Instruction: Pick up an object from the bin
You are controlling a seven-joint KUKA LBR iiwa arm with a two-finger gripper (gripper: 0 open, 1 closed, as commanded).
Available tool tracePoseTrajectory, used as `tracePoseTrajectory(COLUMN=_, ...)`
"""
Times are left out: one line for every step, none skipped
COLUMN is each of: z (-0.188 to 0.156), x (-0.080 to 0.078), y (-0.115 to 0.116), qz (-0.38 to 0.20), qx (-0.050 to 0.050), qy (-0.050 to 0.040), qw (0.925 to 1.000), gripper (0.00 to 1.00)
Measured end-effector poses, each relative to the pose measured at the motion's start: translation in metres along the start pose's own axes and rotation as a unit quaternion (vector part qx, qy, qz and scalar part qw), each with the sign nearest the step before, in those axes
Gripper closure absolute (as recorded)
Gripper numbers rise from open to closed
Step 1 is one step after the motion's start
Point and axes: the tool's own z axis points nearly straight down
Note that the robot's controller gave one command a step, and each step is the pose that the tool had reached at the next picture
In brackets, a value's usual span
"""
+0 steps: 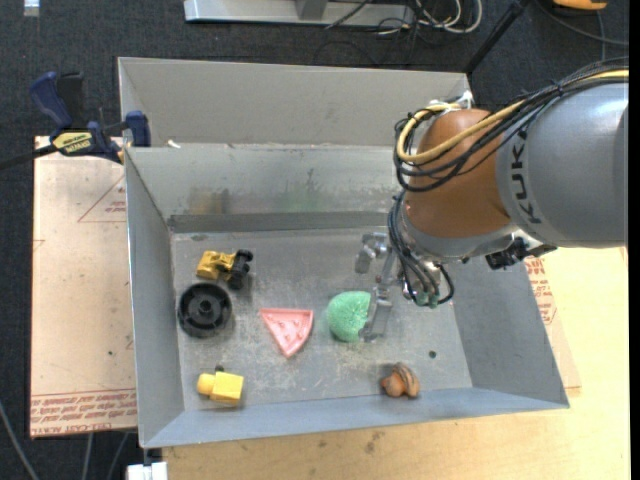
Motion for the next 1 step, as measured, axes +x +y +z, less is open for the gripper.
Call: tracePoseTrajectory(z=0.0217, x=0.0066, y=0.0015, qz=-0.086, qx=0.0, qy=-0.0004, qw=0.9963, gripper=0.0)
